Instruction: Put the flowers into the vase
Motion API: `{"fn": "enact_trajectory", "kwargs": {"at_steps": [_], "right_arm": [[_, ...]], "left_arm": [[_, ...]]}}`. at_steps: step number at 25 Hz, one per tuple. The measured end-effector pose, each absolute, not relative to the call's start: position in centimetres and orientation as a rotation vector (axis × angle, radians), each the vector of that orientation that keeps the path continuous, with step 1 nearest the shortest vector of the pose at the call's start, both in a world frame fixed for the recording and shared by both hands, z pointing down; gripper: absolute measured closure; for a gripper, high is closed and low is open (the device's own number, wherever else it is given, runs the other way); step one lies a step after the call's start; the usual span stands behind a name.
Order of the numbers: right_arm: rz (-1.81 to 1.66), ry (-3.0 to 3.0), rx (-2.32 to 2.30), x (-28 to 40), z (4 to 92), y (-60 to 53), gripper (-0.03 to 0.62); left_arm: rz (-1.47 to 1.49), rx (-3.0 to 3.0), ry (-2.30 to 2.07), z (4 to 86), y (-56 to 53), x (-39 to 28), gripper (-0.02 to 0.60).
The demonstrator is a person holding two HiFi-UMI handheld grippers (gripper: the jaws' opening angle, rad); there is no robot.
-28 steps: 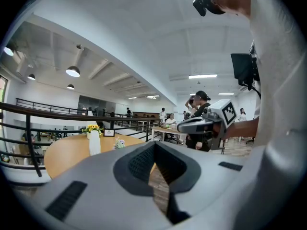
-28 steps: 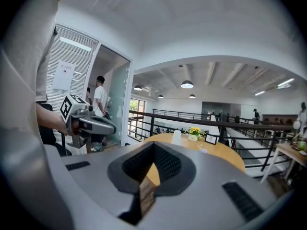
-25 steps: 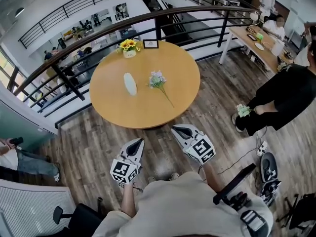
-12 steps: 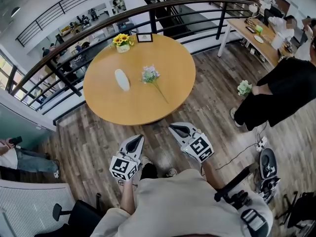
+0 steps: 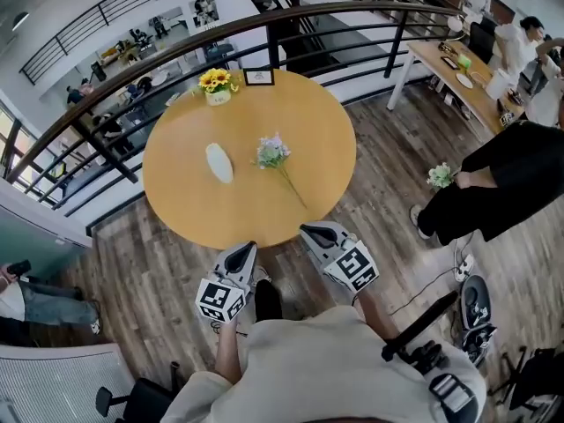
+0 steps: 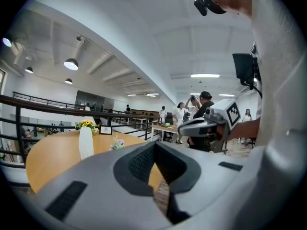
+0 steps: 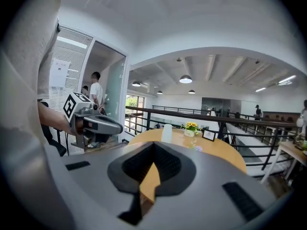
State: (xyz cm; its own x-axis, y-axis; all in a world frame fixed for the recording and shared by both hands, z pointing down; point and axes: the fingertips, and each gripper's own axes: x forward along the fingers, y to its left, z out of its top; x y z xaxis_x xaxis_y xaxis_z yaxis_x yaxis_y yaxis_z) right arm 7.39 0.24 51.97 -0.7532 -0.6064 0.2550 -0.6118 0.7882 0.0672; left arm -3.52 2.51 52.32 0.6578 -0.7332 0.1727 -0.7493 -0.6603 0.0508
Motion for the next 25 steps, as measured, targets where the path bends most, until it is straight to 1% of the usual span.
{"fn": "enact_trajectory", "kwargs": {"at_steps": [7, 12, 13, 14, 15, 17, 18, 19, 20, 21, 25], "right_arm": [[-0.024, -2.707, 0.971, 3.6, 49.3, -8.1, 0.586], [-0.042, -2.689, 0.969, 0.4, 47.7, -12.4, 0.586], [-0.043, -2.685, 0.969, -0.2, 47.5, -13.1, 0.586], [-0.044, -2.678, 0.969, -0.7, 47.4, -13.9, 0.586], [-0.044, -2.668, 0.972, -1.0, 47.4, -14.6, 0.586], [-0.037, -2.647, 0.98, -1.7, 47.6, -15.5, 0.586], [-0.027, -2.642, 0.982, -2.1, 47.7, -15.8, 0.586], [-0.015, -2.634, 0.981, -2.4, 47.8, -16.0, 0.586], [-0.003, -2.621, 0.979, -2.6, 48.1, -16.1, 0.586], [0.01, -2.606, 0.977, -2.7, 48.4, -16.2, 0.586], [0.07, -2.553, 0.98, -2.1, 50.3, -16.8, 0.586]], "left_arm": [[0.154, 2.792, -1.22, 50.5, -5.8, -7.3, 0.575], [0.223, 2.812, -1.272, 50.1, -10.0, -10.8, 0.569], [0.241, 2.806, -1.291, 50.3, -10.9, -11.4, 0.526], [0.264, 2.793, -1.315, 50.8, -11.9, -12.2, 0.452], [0.296, 2.779, -1.344, 51.4, -12.9, -12.9, 0.36], [0.371, 2.756, -1.408, 53.0, -14.9, -14.4, 0.222], [0.395, 2.745, -1.423, 53.9, -15.8, -15.1, 0.167], [0.41, 2.733, -1.42, 54.8, -16.8, -15.6, 0.15], [0.418, 2.722, -1.405, 55.8, -17.9, -16.0, 0.116], [0.424, 2.715, -1.385, 56.8, -19.0, -16.2, 0.107], [0.457, 2.741, -1.303, 60.2, -23.2, -15.2, 0.107]]}}
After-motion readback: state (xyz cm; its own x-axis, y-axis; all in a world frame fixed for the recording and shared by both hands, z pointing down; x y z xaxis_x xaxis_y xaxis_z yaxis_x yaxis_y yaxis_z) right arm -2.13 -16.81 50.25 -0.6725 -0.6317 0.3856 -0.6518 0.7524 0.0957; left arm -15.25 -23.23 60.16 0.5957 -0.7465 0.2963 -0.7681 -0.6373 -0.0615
